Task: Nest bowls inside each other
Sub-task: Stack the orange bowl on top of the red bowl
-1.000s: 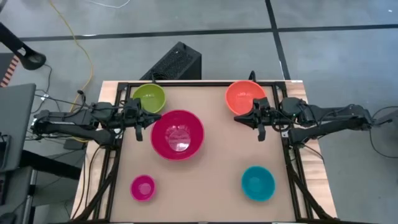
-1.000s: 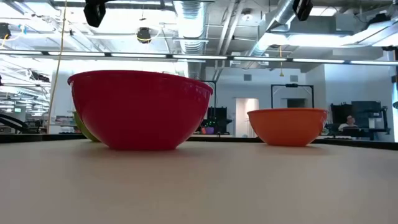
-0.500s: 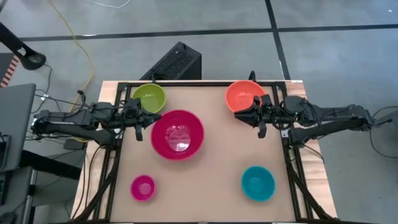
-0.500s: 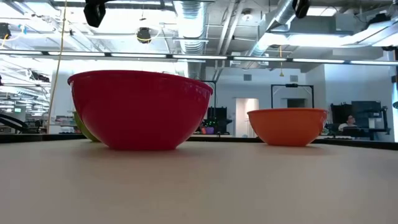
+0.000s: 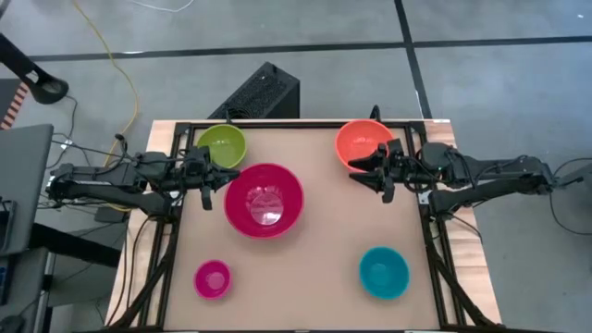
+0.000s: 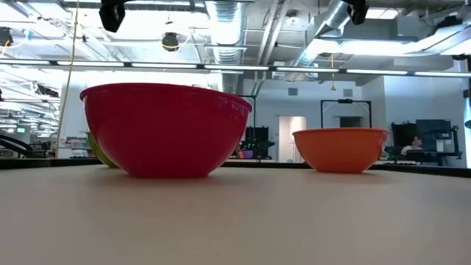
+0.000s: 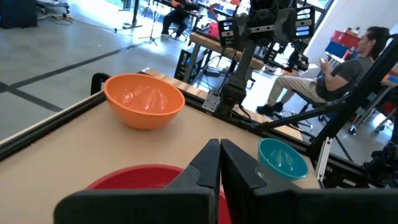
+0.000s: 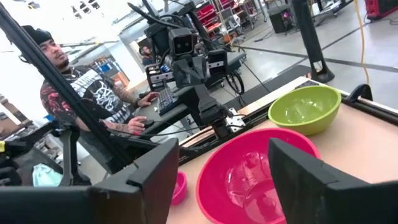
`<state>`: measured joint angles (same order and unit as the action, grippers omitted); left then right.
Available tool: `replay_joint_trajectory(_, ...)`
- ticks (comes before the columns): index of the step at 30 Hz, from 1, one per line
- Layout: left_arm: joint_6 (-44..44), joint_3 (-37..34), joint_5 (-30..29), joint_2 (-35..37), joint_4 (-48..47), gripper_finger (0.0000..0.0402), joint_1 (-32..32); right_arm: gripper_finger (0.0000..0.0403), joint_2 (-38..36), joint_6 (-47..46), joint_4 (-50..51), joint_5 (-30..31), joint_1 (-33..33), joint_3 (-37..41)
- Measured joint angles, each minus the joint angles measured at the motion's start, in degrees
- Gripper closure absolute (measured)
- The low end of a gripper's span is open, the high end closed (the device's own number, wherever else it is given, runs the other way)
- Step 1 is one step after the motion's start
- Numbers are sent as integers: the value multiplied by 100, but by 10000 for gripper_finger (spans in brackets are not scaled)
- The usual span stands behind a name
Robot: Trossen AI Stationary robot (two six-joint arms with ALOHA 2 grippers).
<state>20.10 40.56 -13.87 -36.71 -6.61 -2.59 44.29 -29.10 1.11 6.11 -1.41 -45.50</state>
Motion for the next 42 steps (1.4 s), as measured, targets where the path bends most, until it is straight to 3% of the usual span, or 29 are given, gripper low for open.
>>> replay_joint_trajectory(7, 55, 0, 5, 0, 0, 401, 0, 197, 0, 98, 21, -9, 0, 1)
replay_joint_trajectory(20, 66, 0, -12, 0, 0, 401, 0, 391, 0, 446, 15, -31, 0, 0)
replay_joint_trajectory(34, 66, 0, -24, -2, -278, 398, -2, 392, 0, 520, -45, -33, 0, 2)
replay_joint_trajectory(42, 49, 0, -322, -2, -353, 323, -1, 392, 0, 520, -38, -31, 0, 0)
